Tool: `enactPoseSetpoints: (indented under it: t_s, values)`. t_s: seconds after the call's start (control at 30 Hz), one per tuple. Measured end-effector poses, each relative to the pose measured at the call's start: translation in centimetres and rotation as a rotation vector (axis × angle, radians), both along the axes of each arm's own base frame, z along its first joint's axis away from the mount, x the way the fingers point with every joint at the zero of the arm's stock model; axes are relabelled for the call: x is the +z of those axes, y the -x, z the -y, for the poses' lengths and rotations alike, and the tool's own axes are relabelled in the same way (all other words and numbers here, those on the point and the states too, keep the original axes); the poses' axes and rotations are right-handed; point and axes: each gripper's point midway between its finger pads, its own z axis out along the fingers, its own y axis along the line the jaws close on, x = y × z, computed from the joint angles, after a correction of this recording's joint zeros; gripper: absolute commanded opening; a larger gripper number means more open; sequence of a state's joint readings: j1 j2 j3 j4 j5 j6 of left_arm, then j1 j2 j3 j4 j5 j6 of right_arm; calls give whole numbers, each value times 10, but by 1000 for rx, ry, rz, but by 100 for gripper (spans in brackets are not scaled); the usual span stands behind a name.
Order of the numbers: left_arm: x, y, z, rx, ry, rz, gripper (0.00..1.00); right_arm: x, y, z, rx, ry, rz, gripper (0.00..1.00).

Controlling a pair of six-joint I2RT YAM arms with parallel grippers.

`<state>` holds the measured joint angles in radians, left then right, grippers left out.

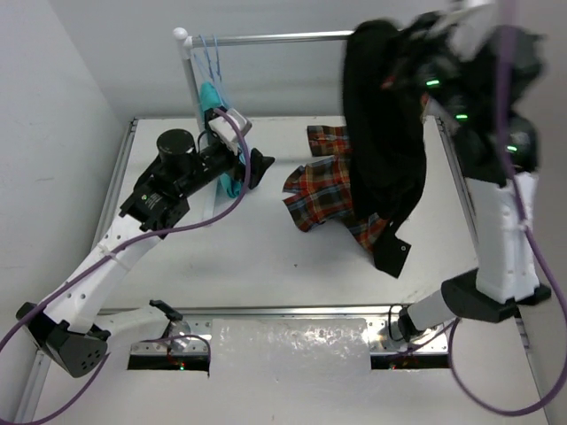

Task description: Place the shirt on the hanger

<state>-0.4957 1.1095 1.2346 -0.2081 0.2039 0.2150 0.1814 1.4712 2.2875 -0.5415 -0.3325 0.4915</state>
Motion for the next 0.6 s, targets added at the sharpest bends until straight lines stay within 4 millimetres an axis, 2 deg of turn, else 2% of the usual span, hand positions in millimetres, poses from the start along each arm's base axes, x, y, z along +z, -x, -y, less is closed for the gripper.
enactPoseSetpoints:
  t_s: [0.07,0.1,0.13,0.17,0.2,0.27,0.3,0.4,0.6]
  values:
    - [1,5,5,-25,-15,6,98,-34,-4,-62,78,102,-59,0]
    - [1,7,7,-37,-21,5,100,-62,-15,-84,75,171,-104,0]
    - [0,8,8,-45,-25,3,100,-72,-10,-102,110,200,-118,0]
    - [-1,10,8,-52,-27,-2,100,-94,-13,-116,110,243,-145,0]
    - [-2,11,9,-57,-29,-6,100,-113,-16,-121,98,283,-173,0]
    - [-3,14,10,-69,-25,-10,100,-151,-21,-123,64,358,-232,0]
    - [-4,16,10,-74,-22,-12,100,-162,-22,-124,57,382,-248,0]
    - [-6,22,12,-99,-11,-15,100,-168,-18,-131,54,413,-242,0]
    - [-1,31,24,-186,9,-1,100,-139,1,-151,114,381,-155,0]
